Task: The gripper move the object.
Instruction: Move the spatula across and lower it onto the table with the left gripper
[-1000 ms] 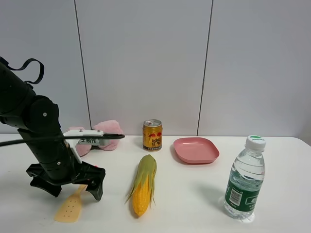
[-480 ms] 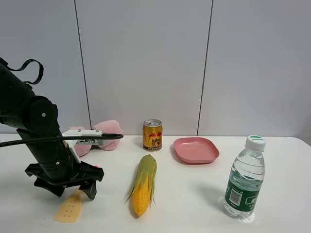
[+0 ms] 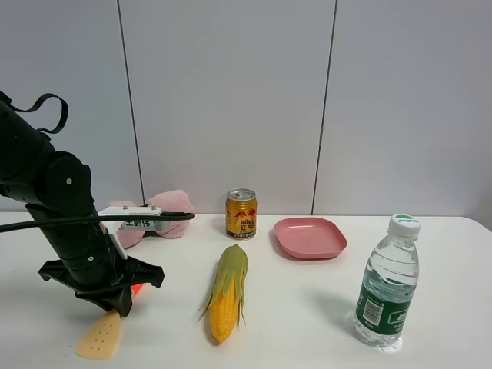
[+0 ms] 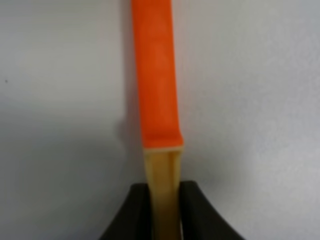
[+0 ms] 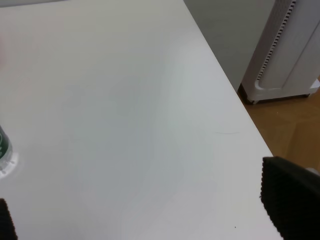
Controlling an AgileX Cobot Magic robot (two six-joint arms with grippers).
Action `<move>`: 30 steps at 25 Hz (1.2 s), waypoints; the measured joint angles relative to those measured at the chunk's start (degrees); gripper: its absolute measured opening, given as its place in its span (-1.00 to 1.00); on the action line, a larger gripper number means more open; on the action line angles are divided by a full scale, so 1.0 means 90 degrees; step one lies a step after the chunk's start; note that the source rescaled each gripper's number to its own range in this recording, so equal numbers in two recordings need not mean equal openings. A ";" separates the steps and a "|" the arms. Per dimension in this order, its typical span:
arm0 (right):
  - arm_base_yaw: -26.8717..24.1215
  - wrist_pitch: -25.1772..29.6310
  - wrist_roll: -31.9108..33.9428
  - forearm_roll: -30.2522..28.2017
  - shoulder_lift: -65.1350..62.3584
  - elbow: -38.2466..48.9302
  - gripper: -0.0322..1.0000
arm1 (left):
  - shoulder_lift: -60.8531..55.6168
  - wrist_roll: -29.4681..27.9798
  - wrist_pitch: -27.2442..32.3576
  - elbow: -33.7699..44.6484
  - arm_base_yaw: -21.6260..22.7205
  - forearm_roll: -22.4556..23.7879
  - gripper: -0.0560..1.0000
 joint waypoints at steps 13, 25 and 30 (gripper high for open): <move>0.0000 0.0000 0.0000 0.0000 0.0000 0.0000 1.00 | -0.1417 -0.0090 0.0994 -0.0008 -0.0115 -0.0208 -0.89; 0.0000 0.0000 0.0000 0.0000 0.0000 0.0000 1.00 | -0.1873 -0.0602 0.1950 -0.1493 -0.1031 -0.0723 -0.89; 0.0000 0.0000 0.0000 0.0000 0.0000 0.0000 1.00 | -0.1600 -0.1077 0.1904 -0.1845 -0.1414 -0.0858 -0.89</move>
